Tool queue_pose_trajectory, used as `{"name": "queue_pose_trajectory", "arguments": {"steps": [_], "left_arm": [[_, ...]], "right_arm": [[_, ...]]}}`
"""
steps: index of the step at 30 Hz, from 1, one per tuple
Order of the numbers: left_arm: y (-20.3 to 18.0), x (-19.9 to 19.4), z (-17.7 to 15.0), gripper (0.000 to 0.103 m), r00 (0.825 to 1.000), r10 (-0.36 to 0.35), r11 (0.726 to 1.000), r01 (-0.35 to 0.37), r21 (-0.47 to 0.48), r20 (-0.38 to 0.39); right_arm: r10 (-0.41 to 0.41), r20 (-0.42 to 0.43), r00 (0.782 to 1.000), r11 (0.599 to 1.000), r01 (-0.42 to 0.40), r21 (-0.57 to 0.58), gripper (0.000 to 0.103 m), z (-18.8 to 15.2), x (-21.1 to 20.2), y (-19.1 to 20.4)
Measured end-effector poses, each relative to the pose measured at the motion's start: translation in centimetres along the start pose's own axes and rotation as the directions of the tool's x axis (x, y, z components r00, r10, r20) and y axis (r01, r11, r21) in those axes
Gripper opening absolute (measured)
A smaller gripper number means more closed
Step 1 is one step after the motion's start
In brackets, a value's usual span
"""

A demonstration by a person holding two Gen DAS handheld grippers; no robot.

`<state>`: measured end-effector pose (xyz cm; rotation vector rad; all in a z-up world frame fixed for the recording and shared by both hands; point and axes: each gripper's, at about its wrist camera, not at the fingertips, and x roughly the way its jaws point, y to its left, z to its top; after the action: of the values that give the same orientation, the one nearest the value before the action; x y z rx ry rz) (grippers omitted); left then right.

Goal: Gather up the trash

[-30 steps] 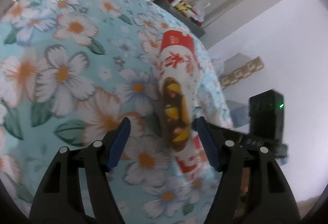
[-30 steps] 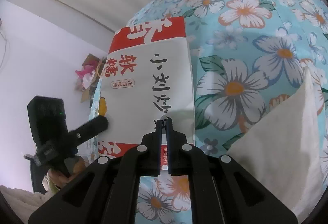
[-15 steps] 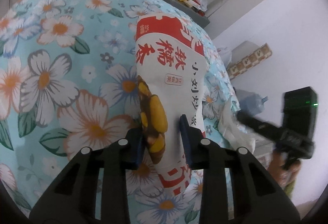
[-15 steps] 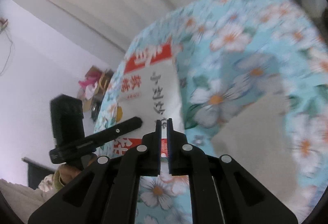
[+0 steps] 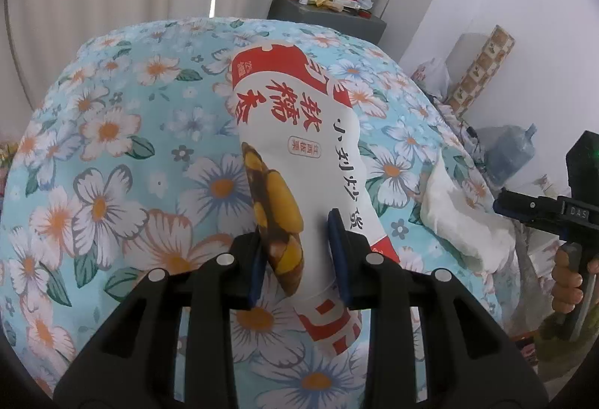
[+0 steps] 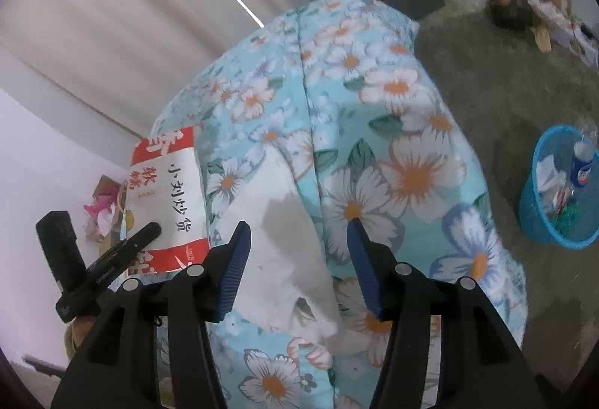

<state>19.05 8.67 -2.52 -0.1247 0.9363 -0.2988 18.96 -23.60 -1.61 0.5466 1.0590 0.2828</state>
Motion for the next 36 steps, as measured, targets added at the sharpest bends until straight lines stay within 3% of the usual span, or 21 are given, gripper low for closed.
{"name": "queue_pose_trajectory", "arguments": {"steps": [11, 18, 23, 28, 33, 36], "left_arm": [[-0.2, 0.0, -0.1, 0.028, 1.0, 0.016, 1.0, -0.016, 0.02, 0.004], [-0.3, 0.0, -0.1, 0.028, 1.0, 0.018, 1.0, -0.018, 0.021, 0.004], [-0.4, -0.1, -0.1, 0.028, 1.0, 0.027, 0.999, -0.028, 0.038, 0.007], [-0.4, -0.2, -0.1, 0.028, 1.0, 0.03, 0.999, -0.03, 0.038, 0.007], [-0.3, -0.2, 0.0, 0.028, 1.0, 0.03, 0.999, -0.03, 0.041, 0.007], [-0.4, -0.3, 0.0, 0.028, 1.0, 0.031, 0.999, -0.031, 0.039, 0.007]], "right_arm": [[-0.069, -0.02, 0.997, 0.992, 0.066, -0.106, 0.051, 1.7, 4.0, 1.9], [-0.106, -0.01, 0.994, 0.979, 0.103, -0.178, 0.023, 1.2, 4.3, 3.3], [-0.099, 0.007, 0.995, 0.978, 0.099, -0.182, 0.01, 1.4, 3.7, 3.2], [-0.102, 0.044, 0.994, 0.975, 0.109, -0.194, 0.01, 1.1, 2.1, 4.0], [-0.086, 0.001, 0.996, 0.977, 0.084, -0.194, 0.01, -0.4, 1.7, 3.9], [-0.123, -0.007, 0.992, 0.979, 0.12, -0.164, 0.011, -0.8, 1.8, 3.0]]}}
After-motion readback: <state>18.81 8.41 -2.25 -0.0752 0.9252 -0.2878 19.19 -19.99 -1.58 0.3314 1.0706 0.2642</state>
